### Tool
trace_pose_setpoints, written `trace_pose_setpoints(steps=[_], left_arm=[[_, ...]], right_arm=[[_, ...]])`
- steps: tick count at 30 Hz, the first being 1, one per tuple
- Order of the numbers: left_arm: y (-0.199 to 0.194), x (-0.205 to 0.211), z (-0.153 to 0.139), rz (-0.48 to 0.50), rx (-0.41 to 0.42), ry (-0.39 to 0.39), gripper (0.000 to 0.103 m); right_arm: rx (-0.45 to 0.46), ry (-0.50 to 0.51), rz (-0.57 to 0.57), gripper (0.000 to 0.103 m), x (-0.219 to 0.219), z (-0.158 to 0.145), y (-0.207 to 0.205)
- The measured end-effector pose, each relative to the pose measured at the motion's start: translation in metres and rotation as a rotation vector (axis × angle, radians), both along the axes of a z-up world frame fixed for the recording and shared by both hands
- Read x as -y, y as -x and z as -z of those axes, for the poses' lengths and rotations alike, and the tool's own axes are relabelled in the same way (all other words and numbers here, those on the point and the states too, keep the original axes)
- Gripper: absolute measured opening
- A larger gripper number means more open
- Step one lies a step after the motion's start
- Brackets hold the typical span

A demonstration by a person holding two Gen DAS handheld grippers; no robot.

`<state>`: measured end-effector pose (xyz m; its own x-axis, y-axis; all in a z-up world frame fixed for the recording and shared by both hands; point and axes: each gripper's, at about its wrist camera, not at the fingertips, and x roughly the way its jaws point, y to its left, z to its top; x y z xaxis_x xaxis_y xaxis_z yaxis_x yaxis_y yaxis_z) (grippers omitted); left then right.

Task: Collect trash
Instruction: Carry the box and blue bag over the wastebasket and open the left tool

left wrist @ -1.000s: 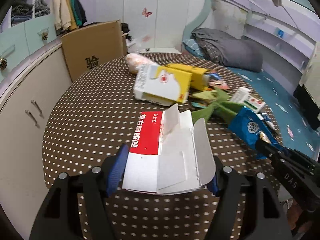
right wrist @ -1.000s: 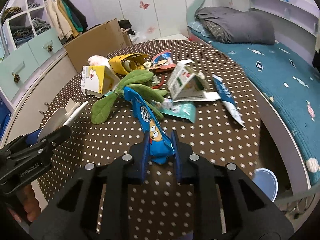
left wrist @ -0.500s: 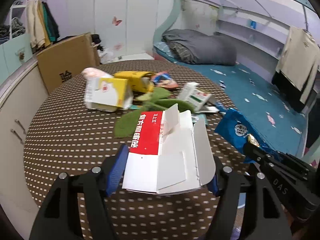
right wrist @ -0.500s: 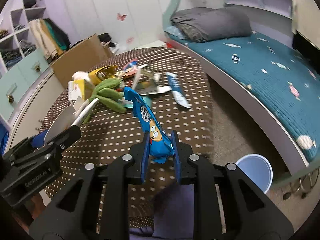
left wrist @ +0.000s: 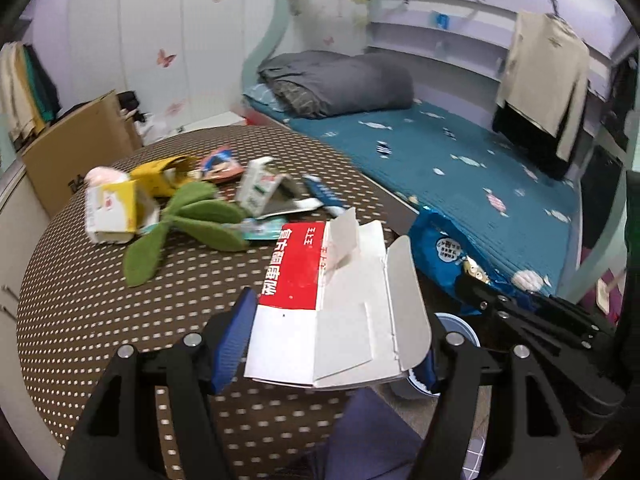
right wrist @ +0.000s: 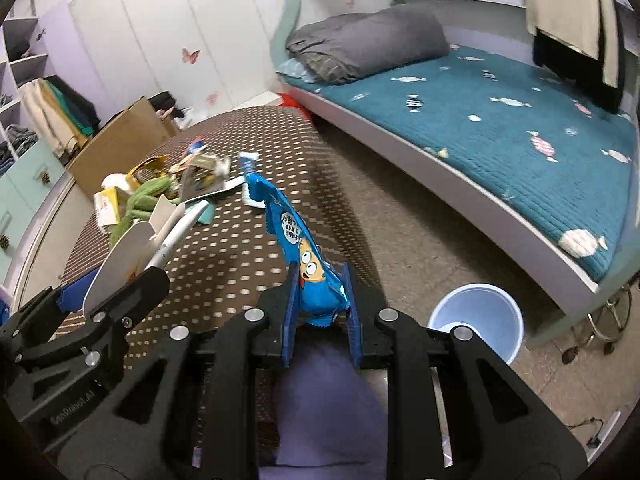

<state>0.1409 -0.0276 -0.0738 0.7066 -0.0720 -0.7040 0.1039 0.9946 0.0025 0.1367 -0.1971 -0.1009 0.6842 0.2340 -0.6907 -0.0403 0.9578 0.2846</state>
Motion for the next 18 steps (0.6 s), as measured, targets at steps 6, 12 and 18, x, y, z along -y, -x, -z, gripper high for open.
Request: trace_pose_setpoints(steps=[6, 12, 18], left_arm=[[-0.001, 0.04, 0.005, 0.078, -0.011, -0.018, 0.067], [-0.005, 0.074, 0.012, 0.148, -0.034, -0.036, 0.067], [-0.006, 0.107, 0.022, 0.215, -0.06, -0.056, 0.067]], right_arm=[[-0.011, 0.01, 0.084, 0.021, 0.031, 0.003, 0.008], [-0.036, 0.01, 0.174, 0.021, 0.065, 0.011, 0.018], [-0.061, 0.025, 0.263, 0.021, 0.094, 0.02, 0.028]])
